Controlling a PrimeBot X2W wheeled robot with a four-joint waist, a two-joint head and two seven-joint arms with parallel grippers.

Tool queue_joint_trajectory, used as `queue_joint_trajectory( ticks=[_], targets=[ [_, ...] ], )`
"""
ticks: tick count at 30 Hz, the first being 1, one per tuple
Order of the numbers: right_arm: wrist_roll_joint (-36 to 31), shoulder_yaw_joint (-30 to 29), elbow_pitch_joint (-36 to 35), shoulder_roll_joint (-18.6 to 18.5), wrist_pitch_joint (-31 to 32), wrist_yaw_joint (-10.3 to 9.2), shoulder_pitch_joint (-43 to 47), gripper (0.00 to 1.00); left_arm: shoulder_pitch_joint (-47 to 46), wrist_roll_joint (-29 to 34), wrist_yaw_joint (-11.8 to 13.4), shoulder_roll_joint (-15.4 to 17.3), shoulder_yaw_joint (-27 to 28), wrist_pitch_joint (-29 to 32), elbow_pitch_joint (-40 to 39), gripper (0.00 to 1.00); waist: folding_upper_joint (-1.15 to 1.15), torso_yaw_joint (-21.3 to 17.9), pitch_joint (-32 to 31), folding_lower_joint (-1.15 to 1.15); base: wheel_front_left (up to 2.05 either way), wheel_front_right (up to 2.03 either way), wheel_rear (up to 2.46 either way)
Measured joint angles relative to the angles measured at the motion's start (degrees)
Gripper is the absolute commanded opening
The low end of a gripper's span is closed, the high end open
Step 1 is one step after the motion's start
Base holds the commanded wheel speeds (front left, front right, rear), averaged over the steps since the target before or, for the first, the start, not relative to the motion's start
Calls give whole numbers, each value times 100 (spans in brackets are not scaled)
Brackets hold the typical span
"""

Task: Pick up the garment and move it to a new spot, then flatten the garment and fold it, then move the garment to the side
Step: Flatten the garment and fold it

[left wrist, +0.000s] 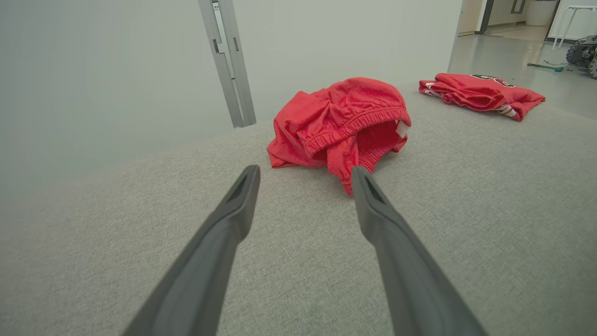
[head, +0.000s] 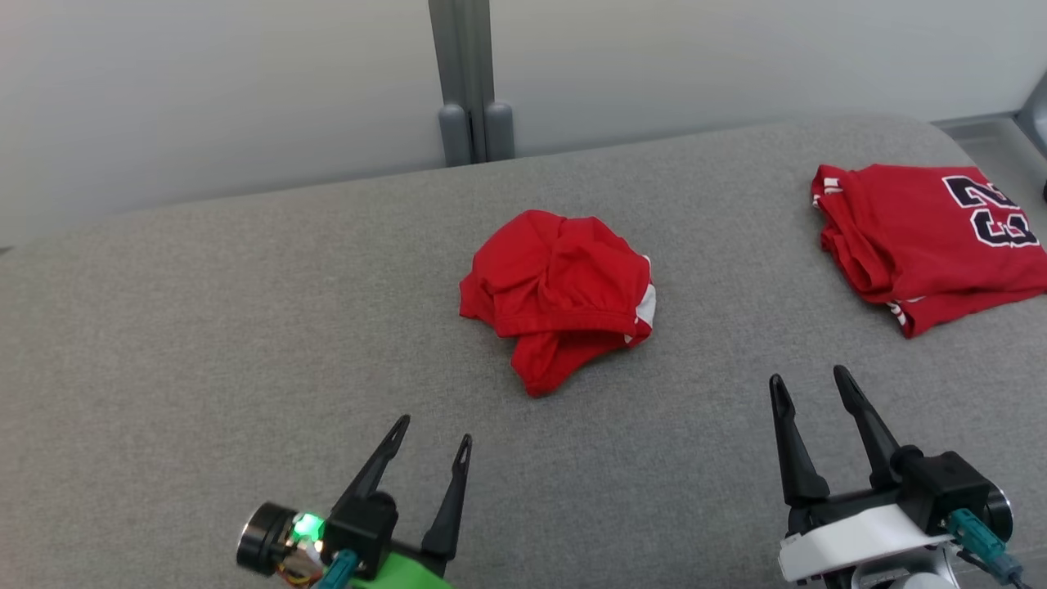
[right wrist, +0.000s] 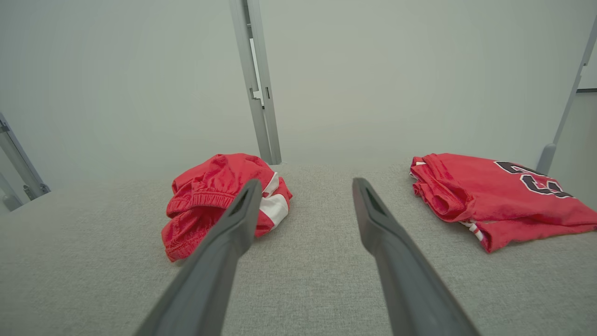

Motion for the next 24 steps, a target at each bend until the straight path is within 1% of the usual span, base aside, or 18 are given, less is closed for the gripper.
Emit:
queue_joint_trajectory(
  ticks=[5, 9, 13, 16, 19, 20, 24],
  targets=[
    [-4, -22, -87, -3, 0, 0, -277, 100, -851, -38, -113, -5, -528, 0, 554, 100, 0, -141, 408, 0, 0, 0, 0],
    [0, -8, -148, -4, 0, 0, -554, 100, -1514, -135, -137, -10, -1017, 0, 1044, 100, 0, -268, 794, 0, 0, 0, 0],
    [15, -25, -204, -2, 0, 0, -803, 100, -2068, -371, -144, -18, -1742, 0, 1552, 100, 0, -427, 1184, 0, 0, 0, 0],
    [79, 0, -205, -5, 0, 0, -923, 100, -2469, -567, -146, -21, -2100, 0, 1764, 100, 0, -561, 1450, 0, 0, 0, 0],
    [170, 48, -205, 0, 0, 0, -1048, 100, -2767, -632, -145, -21, -2185, 0, 1844, 100, 0, -713, 1682, 0, 0, 0, 0],
    [201, 41, -205, 0, 0, 0, -1093, 100, -2867, -624, -103, -14, -2180, 0, 1848, 100, 0, -774, 1757, 0, 0, 0, 0],
    [291, 31, -222, -2, 0, 0, -1167, 100, -3082, -579, 190, -19, -2117, 0, 1822, 100, 0, -1016, 1981, 0, 0, 0, 0]
  ],
)
